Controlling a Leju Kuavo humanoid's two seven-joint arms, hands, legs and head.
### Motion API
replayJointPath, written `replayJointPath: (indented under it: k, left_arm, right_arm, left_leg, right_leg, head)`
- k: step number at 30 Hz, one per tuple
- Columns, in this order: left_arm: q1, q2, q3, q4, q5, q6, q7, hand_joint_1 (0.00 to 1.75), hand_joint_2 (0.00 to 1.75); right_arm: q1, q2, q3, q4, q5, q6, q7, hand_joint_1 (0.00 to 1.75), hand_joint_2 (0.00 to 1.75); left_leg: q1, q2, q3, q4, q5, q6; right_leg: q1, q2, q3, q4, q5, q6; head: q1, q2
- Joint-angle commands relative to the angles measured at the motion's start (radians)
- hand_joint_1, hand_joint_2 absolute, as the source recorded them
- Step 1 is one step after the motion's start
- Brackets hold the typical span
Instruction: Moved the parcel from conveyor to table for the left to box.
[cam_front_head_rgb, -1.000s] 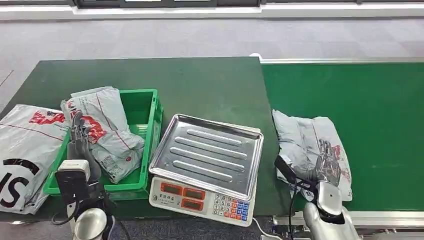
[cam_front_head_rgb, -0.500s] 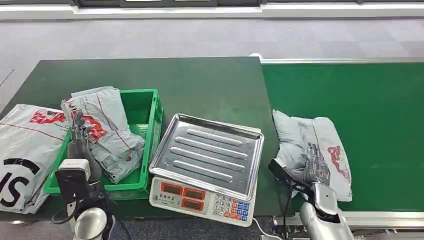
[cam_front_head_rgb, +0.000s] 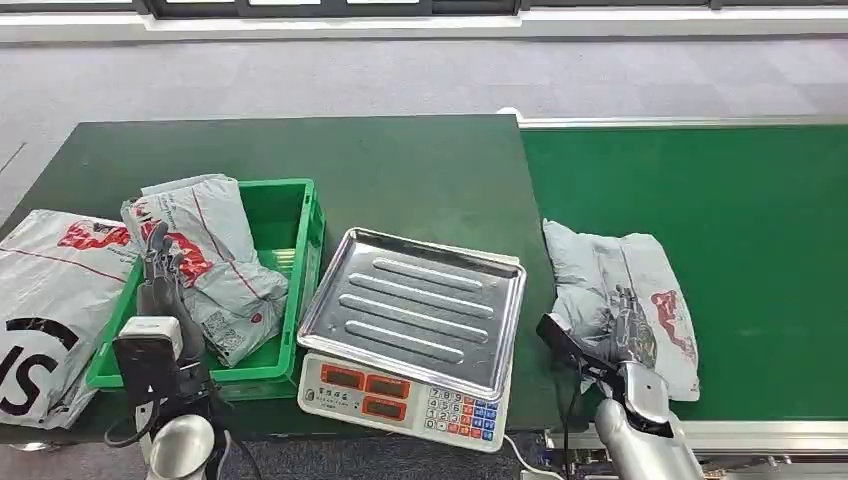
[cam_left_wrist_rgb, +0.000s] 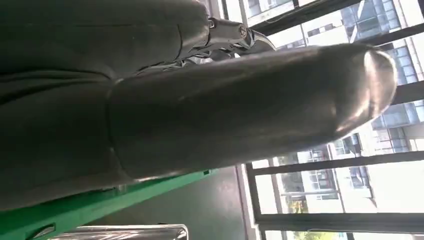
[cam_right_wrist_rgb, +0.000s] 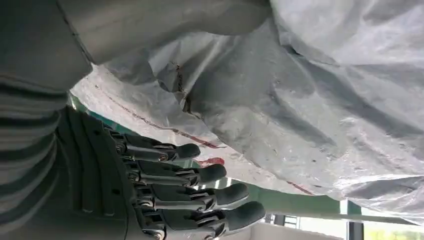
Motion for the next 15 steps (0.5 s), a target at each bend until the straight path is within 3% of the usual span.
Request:
replayJointPath:
  k: [1, 6, 11, 15]
  left_arm:
    - [-0.067, 0.006, -0.040, 0.096, 0.012, -0.005, 0.017, 0.00, 0.00]
    - [-0.047, 0.021, -0.039, 0.092, 0.023, -0.001, 0.015, 0.00, 0.00]
    - [-0.023, 0.023, -0.023, 0.071, 0.038, 0.021, -0.004, 0.00, 0.00]
    - [-0.016, 0.022, -0.016, 0.065, 0.043, 0.026, -0.010, 0.00, 0.00]
  right_arm:
    - [-0.061, 0.014, -0.009, 0.294, 0.031, 0.096, 0.033, 0.00, 1.75]
    - [-0.077, 0.029, -0.019, 0.320, 0.013, 0.052, -0.012, 0.00, 1.75]
    - [-0.115, 0.057, -0.045, 0.337, -0.079, -0.050, -0.185, 0.00, 1.75]
    - [-0.116, 0.061, -0.049, 0.338, -0.101, -0.086, -0.218, 0.00, 1.75]
  left_leg:
    - [0.001, -0.001, 0.003, -0.002, 0.001, 0.000]
    - [0.001, 0.000, 0.006, -0.002, 0.000, -0.001]
    - [0.001, 0.003, 0.007, -0.001, -0.001, -0.001]
    - [0.001, 0.006, 0.007, -0.002, -0.001, -0.002]
  right_leg:
    - [0.001, -0.002, 0.003, -0.002, 0.000, -0.001]
    - [0.001, -0.001, 0.006, -0.002, 0.000, -0.001]
    - [0.001, 0.002, 0.008, -0.001, 0.000, 0.000]
    - [0.001, 0.004, 0.007, -0.002, 0.001, -0.001]
  head:
    - [0.000, 0.000]
    - [0.000, 0.000]
    - [0.000, 0.000]
    - [0.000, 0.000]
